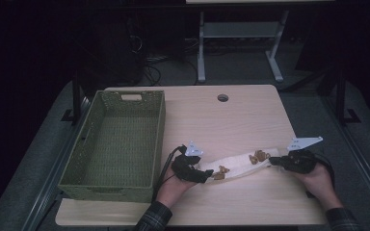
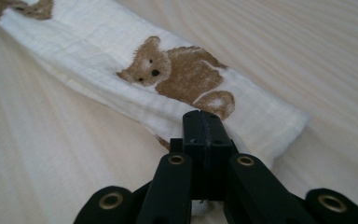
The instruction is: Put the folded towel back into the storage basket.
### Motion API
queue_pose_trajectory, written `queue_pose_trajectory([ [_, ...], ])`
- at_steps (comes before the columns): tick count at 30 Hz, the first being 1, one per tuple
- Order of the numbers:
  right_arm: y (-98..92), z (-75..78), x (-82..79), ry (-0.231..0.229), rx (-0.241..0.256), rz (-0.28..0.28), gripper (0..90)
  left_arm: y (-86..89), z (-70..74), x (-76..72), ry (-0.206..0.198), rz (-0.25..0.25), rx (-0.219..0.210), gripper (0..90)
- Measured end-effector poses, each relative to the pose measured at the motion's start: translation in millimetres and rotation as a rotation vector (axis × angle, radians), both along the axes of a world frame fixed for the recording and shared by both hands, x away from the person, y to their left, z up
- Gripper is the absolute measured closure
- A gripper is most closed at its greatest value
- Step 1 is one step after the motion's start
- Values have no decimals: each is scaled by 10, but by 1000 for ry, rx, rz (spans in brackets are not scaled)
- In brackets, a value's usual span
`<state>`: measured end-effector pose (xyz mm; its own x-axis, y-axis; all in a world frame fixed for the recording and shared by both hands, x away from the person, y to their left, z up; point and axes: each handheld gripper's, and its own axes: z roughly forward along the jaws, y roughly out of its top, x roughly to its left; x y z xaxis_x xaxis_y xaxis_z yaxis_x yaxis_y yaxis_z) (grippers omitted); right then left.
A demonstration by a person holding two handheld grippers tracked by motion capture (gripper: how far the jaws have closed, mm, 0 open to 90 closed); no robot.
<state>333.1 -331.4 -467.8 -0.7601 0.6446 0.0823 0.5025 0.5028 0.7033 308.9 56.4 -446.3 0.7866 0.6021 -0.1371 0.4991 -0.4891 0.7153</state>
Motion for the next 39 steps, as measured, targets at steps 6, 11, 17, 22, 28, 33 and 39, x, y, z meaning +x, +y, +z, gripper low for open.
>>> queue_pose_trajectory([
  [6, 132, 6, 231, 1, -2, 6, 898, 3, -1, 1, 0, 1, 0, 315],
  [11, 220, 21, 353, -5, 0, 12, 898, 5, -7, 6, -5, -3, 3, 315],
  [17, 334, 8, 577, 8, 24, 16, 898, 8, -6, 11, -2, 2, -1, 315],
  [22, 454, 5, 692, 4, 18, 29, 898, 6, -5, 10, -3, 2, -1, 315],
  [28, 485, 34, 706, -15, 22, 40, 897, 4, -6, 21, -10, 5, -3, 316],
  [33, 401, 150, 619, -23, 42, 29, 897, -13, -13, 34, -9, 8, 0, 324],
  [39, 390, 81, 436, 9, -13, 41, 897, 2, -14, 38, -5, 20, -1, 325],
])
